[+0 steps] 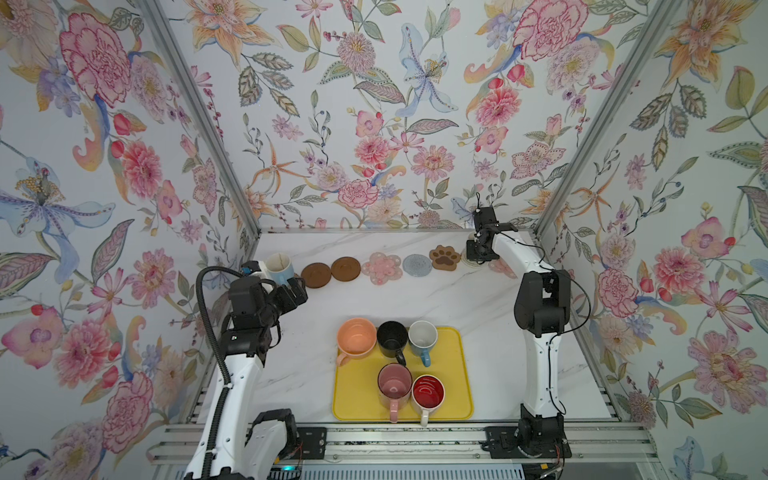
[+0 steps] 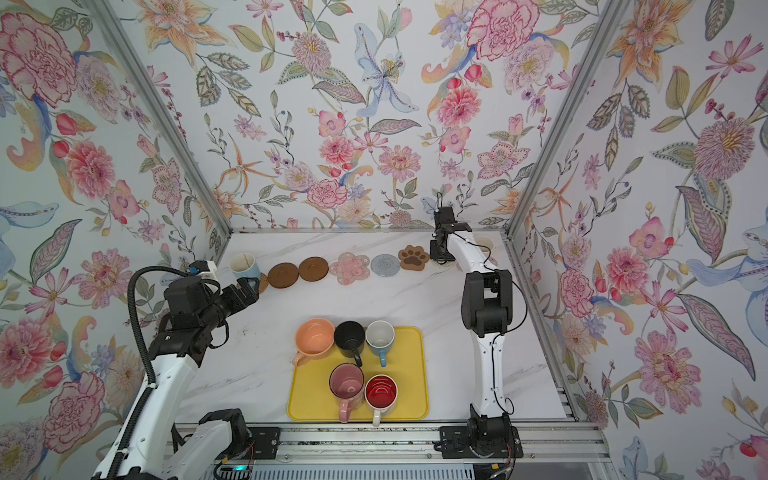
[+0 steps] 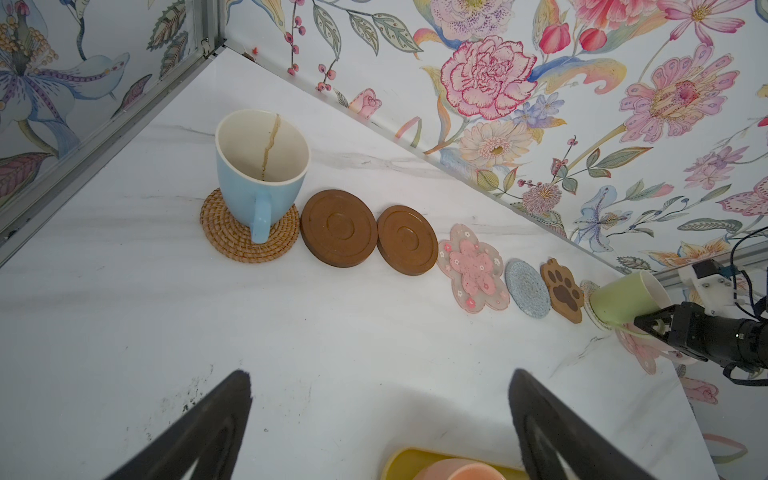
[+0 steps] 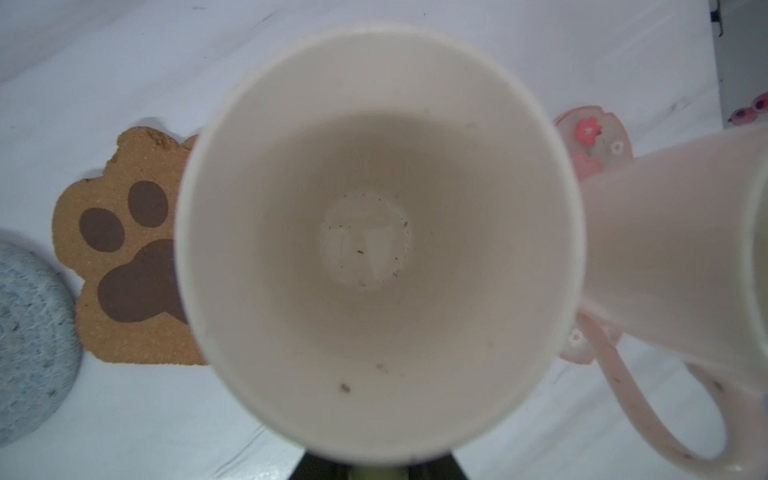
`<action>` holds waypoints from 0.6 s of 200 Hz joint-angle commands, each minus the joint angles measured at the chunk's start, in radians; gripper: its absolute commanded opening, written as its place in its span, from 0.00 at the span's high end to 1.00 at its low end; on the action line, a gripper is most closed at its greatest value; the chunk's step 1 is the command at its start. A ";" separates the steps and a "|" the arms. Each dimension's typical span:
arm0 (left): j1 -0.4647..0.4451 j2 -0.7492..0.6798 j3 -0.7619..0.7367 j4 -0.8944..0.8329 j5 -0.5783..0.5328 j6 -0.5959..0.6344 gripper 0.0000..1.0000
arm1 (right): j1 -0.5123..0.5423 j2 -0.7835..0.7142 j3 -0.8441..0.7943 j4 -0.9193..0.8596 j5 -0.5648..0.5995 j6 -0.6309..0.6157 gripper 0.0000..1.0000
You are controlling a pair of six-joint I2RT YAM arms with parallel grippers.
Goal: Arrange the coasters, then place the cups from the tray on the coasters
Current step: 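Lower the mug onto the round coaster and open the right gripper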
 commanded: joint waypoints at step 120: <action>0.009 0.009 0.014 -0.023 -0.010 0.024 0.02 | -0.012 -0.174 -0.124 0.092 -0.021 0.069 0.25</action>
